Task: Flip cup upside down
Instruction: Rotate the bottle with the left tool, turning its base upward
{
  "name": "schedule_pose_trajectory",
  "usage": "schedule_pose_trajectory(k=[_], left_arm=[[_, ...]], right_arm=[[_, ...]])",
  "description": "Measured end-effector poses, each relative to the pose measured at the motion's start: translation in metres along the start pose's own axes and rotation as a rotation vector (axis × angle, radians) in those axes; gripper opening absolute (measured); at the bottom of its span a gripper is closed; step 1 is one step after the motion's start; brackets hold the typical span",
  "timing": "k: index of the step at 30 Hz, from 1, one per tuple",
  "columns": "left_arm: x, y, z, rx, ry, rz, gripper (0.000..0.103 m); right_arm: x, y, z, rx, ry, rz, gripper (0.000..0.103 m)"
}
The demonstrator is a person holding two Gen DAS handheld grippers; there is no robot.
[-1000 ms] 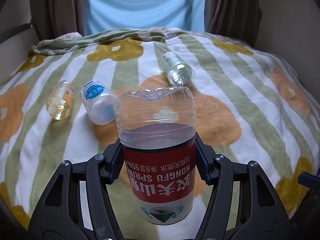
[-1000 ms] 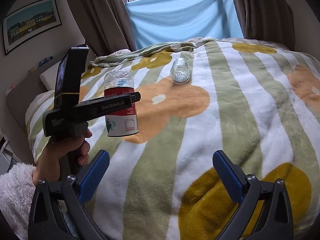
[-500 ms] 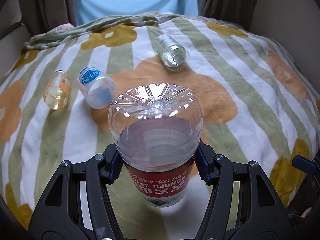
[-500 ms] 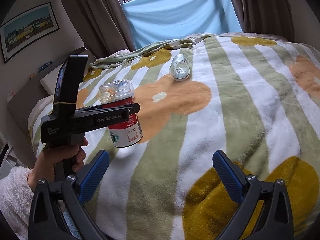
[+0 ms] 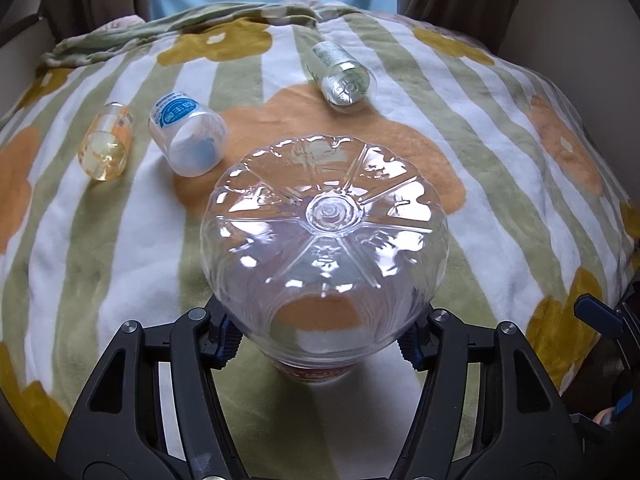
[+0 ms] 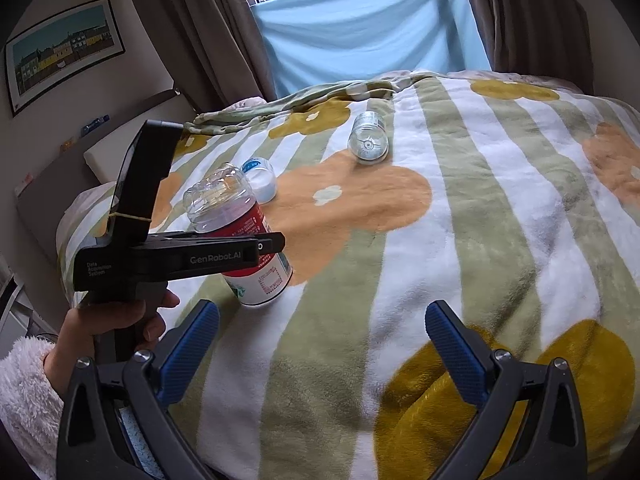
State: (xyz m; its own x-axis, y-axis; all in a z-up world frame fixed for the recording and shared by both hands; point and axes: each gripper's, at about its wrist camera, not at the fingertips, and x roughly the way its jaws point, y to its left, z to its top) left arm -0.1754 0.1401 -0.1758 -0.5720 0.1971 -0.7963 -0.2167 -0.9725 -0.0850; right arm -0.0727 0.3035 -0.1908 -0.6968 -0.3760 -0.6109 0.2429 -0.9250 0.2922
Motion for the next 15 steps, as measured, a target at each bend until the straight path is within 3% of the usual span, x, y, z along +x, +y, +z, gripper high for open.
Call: schedule_pose_trajectory(k=[1, 2, 3, 11, 15], left_arm=[[0.0, 0.0, 0.001, 0.002, 0.0, 0.004, 0.076], [-0.001, -0.001, 0.001, 0.002, -0.005, 0.013, 0.096], [-0.003, 0.0, 0.001, 0.001, -0.019, 0.022, 0.103], [-0.006, 0.002, 0.002, 0.016, -0.024, 0.024, 0.103], [-0.011, 0.003, -0.001, 0.01, -0.027, -0.015, 0.103]], right_arm=[[0.0, 0.0, 0.0, 0.001, 0.0, 0.001, 0.103], [0.0, 0.0, 0.0, 0.001, -0.001, 0.001, 0.103], [0.0, 0.0, 0.0, 0.001, -0.001, 0.002, 0.103], [0.005, 0.002, -0.001, -0.008, 0.009, 0.0, 0.103], [0.006, 0.006, 0.0, -0.01, 0.009, -0.004, 0.103]])
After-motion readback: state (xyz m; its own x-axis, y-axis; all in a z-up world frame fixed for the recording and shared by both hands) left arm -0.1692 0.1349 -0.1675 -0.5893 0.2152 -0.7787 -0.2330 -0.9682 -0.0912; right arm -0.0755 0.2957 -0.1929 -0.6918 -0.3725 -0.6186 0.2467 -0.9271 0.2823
